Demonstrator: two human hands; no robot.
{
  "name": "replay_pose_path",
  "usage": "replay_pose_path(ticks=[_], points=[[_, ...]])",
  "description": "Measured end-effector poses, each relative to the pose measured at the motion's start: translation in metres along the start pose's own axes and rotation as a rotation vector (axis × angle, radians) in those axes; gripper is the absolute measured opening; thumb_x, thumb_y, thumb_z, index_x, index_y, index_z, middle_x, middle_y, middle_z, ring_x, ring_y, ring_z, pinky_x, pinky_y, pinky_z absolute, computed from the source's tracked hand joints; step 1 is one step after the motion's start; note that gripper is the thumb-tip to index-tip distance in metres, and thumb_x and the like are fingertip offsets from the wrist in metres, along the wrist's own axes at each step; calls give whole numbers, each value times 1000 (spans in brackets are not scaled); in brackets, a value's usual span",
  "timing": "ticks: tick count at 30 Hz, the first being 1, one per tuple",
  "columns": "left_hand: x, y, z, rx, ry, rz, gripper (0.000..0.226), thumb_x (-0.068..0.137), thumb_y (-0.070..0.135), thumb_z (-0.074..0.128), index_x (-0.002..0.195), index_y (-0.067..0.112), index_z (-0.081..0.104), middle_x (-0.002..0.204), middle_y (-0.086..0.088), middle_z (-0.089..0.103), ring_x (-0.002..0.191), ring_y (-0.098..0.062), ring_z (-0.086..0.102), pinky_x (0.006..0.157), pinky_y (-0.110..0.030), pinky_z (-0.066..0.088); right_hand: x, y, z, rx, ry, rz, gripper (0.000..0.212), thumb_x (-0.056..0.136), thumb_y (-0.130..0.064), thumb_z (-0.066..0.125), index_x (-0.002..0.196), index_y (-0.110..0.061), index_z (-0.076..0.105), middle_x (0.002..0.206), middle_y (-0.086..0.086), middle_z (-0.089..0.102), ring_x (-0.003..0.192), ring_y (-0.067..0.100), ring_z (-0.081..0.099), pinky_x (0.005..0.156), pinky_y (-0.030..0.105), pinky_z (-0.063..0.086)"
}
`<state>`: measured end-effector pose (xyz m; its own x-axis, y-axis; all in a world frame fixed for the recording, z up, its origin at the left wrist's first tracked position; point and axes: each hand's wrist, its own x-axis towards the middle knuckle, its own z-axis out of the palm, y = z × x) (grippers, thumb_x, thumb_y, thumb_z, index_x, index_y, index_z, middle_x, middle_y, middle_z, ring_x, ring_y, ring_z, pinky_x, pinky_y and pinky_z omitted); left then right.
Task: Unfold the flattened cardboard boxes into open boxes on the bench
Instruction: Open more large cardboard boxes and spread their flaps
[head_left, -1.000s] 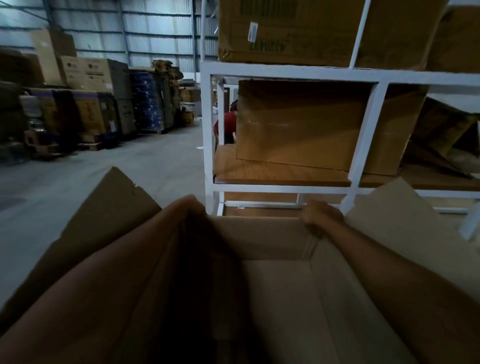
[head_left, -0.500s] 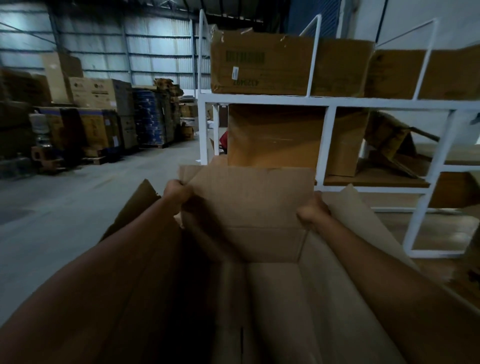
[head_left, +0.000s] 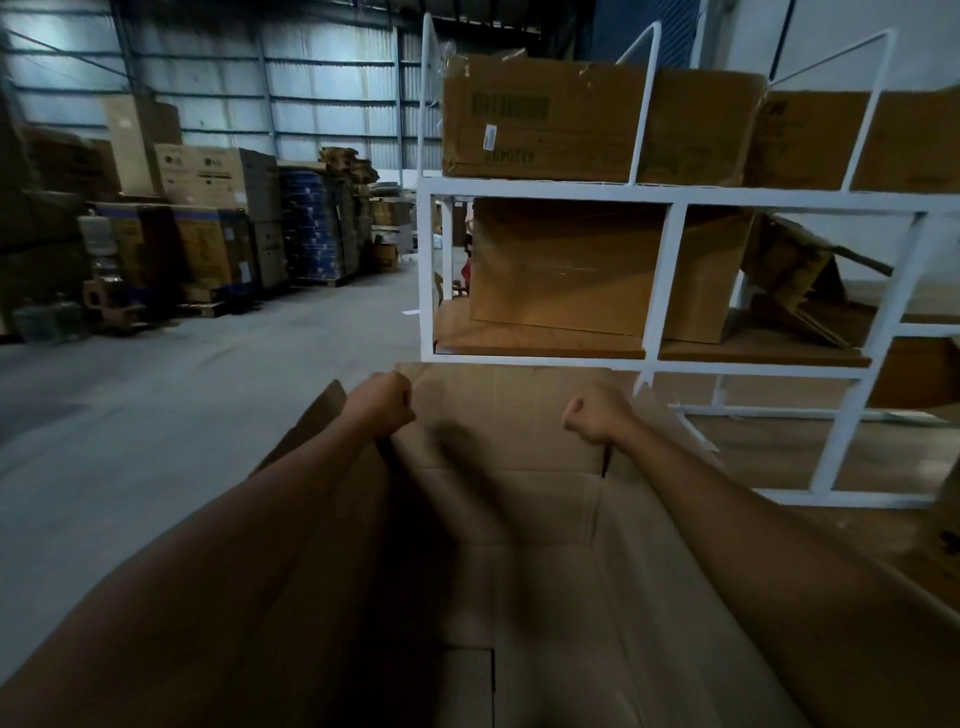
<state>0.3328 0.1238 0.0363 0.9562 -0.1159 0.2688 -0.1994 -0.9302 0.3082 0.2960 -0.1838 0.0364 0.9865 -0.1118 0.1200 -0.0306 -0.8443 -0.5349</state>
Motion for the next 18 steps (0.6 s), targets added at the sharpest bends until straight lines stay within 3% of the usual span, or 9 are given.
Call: replay_pose_path(ticks=[2,4,6,9,15,18], points=[[10,0,12,10,-35,25,12,84,24,72,78,19,62,88,-5,66,79,-18,62,70,-30,53,5,-3,10,-52,-67,-22,14,91,-13,62,93,-2,70,92,16,71,88,31,70,77,41,58],[22,-1,23,14,-63,61,10,85,23,69,92,18,65,98,-5,65,86,-19,60,72,-31,51,16,-4,19,-47,-64,-40,14,91,-15,63,98,-4,69,98,16,70,95,32,68,82,43,56],[34,-3,33,25,-84,95,28,85,24,69,112,19,63,113,-5,59,99,-20,57,83,-33,52,25,-5,25,-56,-70,-41,25,91,-16,62,114,-6,65,113,15,66,104,31,63,87,43,52],[41,-4,42,41,-83,96,41,84,28,69,123,22,58,121,-6,53,110,-23,54,92,-38,50,29,-3,33,-122,-101,-57,47,92,-18,62,137,-8,51,135,14,57,118,29,56,95,40,48],[24,16,29,65,-141,118,45,89,29,64,130,14,53,131,-11,55,127,-29,43,97,-43,45,-1,3,20,-187,-138,-28,52,93,-22,62,141,-8,47,140,15,53,121,30,54,97,39,47],[-3,36,8,49,-152,117,56,92,36,60,142,15,43,148,-13,42,139,-31,33,106,-47,39,-35,0,-5,-209,-118,-49,52,94,-25,61,142,-8,47,141,16,52,124,31,52,98,39,44]])
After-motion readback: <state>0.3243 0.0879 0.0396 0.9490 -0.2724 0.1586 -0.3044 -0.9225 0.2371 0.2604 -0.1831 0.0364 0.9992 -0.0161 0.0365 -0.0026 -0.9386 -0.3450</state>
